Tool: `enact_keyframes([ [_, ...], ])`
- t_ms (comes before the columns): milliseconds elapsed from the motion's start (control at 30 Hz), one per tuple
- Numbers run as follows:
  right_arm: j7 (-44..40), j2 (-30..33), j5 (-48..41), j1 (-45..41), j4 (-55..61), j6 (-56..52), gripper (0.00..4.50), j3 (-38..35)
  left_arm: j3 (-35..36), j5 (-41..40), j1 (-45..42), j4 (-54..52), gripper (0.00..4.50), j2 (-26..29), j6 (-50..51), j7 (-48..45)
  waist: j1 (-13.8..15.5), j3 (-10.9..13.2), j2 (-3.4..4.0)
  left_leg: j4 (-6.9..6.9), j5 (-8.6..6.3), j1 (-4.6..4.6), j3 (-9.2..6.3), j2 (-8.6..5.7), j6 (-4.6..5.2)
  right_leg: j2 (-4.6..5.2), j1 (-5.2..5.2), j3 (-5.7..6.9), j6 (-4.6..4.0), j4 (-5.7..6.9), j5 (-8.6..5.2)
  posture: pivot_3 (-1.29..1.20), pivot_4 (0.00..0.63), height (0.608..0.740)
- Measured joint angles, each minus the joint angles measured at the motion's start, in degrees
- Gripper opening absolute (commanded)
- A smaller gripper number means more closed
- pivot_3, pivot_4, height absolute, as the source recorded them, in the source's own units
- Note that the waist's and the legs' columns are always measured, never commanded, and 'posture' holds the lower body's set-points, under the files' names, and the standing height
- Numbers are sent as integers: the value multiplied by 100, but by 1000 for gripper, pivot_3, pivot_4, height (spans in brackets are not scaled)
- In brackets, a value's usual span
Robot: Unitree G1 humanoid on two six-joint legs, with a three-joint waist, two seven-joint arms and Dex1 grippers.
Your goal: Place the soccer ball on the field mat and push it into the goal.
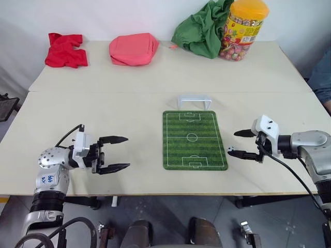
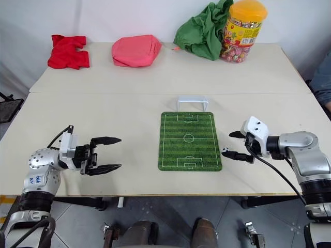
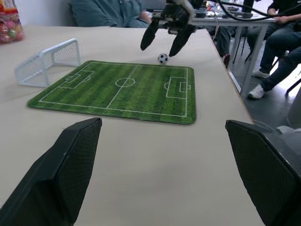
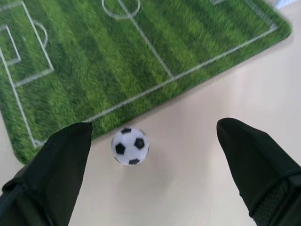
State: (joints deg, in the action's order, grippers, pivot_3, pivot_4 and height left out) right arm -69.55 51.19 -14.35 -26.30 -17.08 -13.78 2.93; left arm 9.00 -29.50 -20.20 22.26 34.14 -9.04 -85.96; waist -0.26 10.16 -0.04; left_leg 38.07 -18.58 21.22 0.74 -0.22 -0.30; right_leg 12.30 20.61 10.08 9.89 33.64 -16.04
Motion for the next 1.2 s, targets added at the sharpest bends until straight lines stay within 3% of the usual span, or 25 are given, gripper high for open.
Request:
enact_keyframes([
  [200,-90,-250,217,-213,-513,277,4445,114,6,-26,76,-137,4500,19,95,3,-3,0,0,1,0,-1,0,0,0,0,0,0,0,1,0,0,150,740],
  [233,-103,-260,236,-243,-566,307,4276,114,6,-26,76,-137,4500,19,102,3,-3,0,0,1,0,-1,0,0,0,0,0,0,0,0,0,0,150,740],
  [333,-94,-306,315,-335,-746,430,3537,114,6,-27,75,-138,4500,19,113,4,-5,0,0,1,0,-1,0,0,0,0,-1,0,0,1,0,0,150,740],
  [600,-150,-308,349,-355,-785,503,897,101,6,-27,47,-133,4500,17,112,6,-2,0,0,1,0,-1,0,0,0,0,-1,0,0,0,0,0,150,740],
  [933,9,-173,191,-309,119,122,854,-322,3,-26,-145,-65,4500,-77,80,4,2,0,0,1,0,0,-1,0,-1,0,0,0,0,1,0,0,150,740],
  [1200,196,-45,-464,-380,2413,-1772,854,-187,-15,-27,-11,71,4500,-81,80,-2,-14,0,1,-2,-3,0,-1,7,-6,-7,6,-3,0,3,0,0,150,740],
])
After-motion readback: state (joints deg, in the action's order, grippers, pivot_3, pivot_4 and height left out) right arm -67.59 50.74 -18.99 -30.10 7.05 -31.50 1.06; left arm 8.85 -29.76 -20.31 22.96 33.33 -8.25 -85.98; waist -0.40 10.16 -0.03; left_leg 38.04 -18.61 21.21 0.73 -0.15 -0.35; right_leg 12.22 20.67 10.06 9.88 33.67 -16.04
